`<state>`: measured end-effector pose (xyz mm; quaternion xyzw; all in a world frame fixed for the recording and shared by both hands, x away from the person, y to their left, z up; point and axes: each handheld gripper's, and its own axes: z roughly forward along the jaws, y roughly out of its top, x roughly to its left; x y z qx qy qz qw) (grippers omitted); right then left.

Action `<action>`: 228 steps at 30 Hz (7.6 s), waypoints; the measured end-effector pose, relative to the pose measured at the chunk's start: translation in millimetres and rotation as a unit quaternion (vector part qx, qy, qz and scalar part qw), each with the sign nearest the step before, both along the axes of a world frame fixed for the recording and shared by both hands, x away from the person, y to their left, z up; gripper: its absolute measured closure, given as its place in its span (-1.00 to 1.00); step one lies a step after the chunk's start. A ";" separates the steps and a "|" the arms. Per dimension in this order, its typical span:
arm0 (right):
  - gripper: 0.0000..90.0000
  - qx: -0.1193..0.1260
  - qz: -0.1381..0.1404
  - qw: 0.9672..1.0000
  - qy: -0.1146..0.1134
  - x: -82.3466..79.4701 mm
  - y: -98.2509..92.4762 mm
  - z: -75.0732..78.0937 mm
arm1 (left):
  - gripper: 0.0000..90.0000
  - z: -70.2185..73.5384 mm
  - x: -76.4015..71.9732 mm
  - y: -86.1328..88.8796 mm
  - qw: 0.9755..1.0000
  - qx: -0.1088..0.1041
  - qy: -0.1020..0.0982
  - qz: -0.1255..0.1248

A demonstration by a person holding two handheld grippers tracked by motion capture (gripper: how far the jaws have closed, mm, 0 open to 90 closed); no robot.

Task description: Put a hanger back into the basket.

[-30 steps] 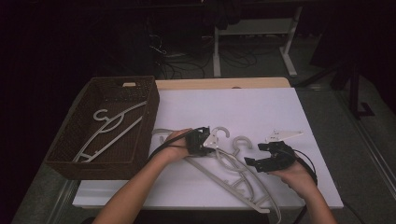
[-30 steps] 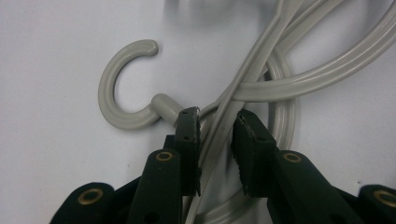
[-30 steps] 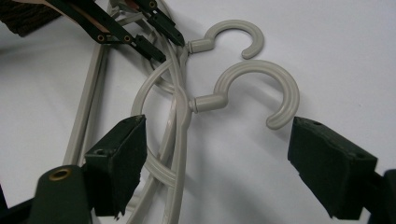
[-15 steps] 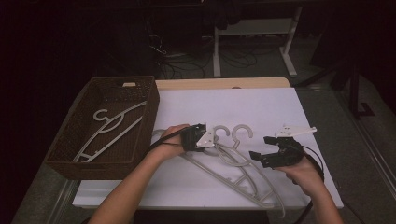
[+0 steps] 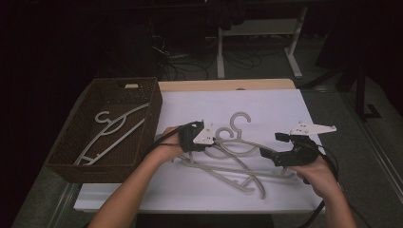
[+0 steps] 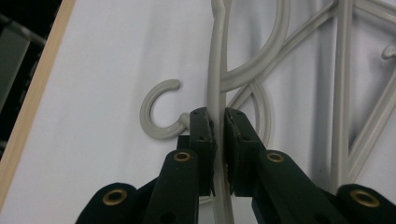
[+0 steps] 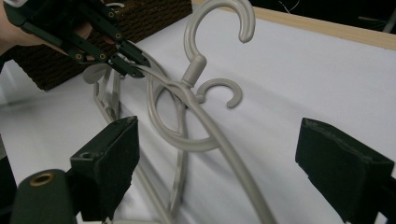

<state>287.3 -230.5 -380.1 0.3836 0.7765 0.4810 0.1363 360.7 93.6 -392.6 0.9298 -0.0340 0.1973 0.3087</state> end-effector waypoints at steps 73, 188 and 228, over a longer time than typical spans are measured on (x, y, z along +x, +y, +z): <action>-0.99 -0.051 -0.020 0.998 0.016 -9.8 5.7 -68.9 | 0.84 151.3 -19.9 340.6 0.886 -0.175 -0.014 0.429; 0.98 -0.204 0.009 0.972 0.117 13.7 75.7 -67.6 | -1.00 -35.3 -58.4 85.1 0.934 -0.227 0.224 0.163; 0.98 -0.162 -0.053 0.979 0.110 17.8 16.8 -55.5 | -1.00 -40.8 -55.2 84.9 0.933 -0.221 0.234 0.162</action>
